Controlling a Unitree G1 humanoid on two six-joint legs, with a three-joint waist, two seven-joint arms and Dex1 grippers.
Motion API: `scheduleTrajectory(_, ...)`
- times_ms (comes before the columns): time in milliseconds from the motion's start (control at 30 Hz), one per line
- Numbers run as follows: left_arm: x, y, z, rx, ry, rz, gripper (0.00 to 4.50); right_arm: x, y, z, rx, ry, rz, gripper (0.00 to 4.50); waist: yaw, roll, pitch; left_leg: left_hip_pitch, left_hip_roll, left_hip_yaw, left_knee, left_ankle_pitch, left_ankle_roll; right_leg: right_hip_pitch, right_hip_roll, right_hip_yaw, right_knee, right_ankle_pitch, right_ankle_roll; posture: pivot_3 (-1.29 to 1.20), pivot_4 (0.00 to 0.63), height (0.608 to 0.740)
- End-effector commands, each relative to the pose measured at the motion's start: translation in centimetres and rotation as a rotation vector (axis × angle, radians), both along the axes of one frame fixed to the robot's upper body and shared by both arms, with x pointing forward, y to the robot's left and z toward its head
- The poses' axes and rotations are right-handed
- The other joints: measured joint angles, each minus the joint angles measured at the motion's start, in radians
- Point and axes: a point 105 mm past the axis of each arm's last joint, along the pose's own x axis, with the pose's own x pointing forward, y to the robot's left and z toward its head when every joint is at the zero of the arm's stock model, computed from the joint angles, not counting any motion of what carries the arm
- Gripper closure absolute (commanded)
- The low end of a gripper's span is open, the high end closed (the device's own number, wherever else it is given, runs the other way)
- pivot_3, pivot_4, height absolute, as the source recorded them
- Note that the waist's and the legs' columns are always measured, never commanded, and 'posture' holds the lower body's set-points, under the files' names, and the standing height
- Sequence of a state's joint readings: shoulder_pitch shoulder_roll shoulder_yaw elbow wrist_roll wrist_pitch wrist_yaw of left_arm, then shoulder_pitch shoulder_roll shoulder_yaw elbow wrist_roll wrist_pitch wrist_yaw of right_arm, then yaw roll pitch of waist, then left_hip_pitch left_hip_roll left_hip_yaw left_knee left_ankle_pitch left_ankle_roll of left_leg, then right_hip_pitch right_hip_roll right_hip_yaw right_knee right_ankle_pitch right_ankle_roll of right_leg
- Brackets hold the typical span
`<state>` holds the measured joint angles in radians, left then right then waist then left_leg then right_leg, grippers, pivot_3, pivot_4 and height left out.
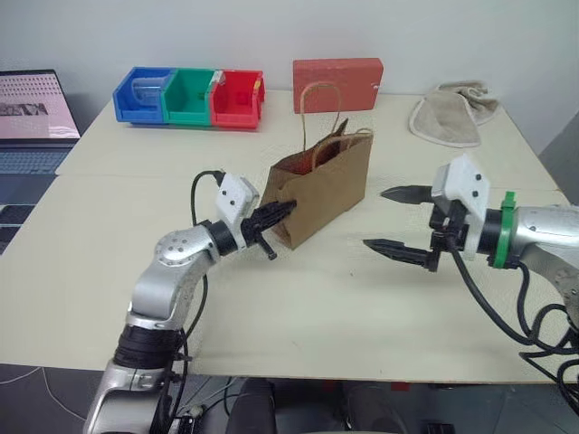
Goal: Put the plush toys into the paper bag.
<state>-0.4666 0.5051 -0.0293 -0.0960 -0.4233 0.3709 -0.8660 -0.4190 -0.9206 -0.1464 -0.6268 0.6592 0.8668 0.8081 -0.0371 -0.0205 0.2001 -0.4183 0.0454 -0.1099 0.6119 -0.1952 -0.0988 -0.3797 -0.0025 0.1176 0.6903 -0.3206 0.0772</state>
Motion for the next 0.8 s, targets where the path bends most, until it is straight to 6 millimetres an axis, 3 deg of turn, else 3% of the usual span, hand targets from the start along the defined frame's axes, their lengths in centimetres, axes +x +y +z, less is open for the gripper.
scheduleTrajectory(33,-1.2,-0.7,1.7,0.000,-0.004,-0.211,4.48,-1.8,-1.4,1.4,-0.020,-0.048,-0.015,0.00,0.006,0.000,0.000,0.000,0.000,0.000,0.000,0.000,0.000,0.000,0.000,0.000,-0.001,0.000,0.000,0.00,0.150,0.740)
scheduleTrajectory(133,-1.9,-1.1,1.3,0.082,0.046,-0.377,4.48,-3.4,-3.2,1.3,-0.037,-0.009,-0.084,0.00,0.009,0.000,0.000,-0.001,0.000,-0.001,0.000,0.000,0.000,0.001,0.000,-0.001,-0.002,0.000,0.000,0.00,0.150,0.740)
scheduleTrajectory(300,-0.6,-1.2,0.1,0.159,0.062,-0.451,4.48,-4.6,-4.3,0.9,-0.036,0.003,-0.160,0.00,0.003,0.000,0.000,0.001,0.000,-0.001,-0.001,0.000,0.000,0.003,0.000,-0.001,-0.004,0.000,0.000,0.00,0.150,0.740)
scheduleTrajectory(400,1.2,-1.6,0.1,0.203,-0.023,-0.405,4.48,-4.7,-3.8,0.6,-0.027,0.002,-0.159,0.00,-0.001,0.000,0.000,0.001,0.000,0.000,-0.001,0.000,0.000,0.003,0.000,0.000,-0.004,0.000,0.000,0.00,0.150,0.740)
scheduleTrajectory(633,3.3,-1.0,0.9,0.228,-0.097,-0.323,4.48,-4.3,-3.3,0.6,-0.017,0.007,-0.143,0.00,0.000,0.000,0.000,0.001,0.000,0.000,-0.001,0.000,0.001,0.005,0.000,0.000,-0.009,0.001,0.001,0.00,0.150,0.740)
scheduleTrajectory(733,3.5,-0.4,1.1,0.231,-0.112,-0.300,3.88,-4.0,-3.3,0.7,-0.016,0.009,-0.136,0.00,0.000,0.000,0.000,0.001,0.000,-0.001,-0.001,0.000,0.001,0.005,0.000,0.000,-0.009,0.001,0.001,0.00,0.150,0.740)
scheduleTrajectory(800,3.2,-0.2,1.2,0.223,-0.100,-0.305,3.25,-4.0,-3.3,0.6,-0.017,0.013,-0.130,0.00,0.000,0.000,0.000,0.001,0.000,-0.001,-0.001,0.000,0.001,0.005,0.000,0.000,-0.009,0.001,0.001,0.00,0.150,0.740)
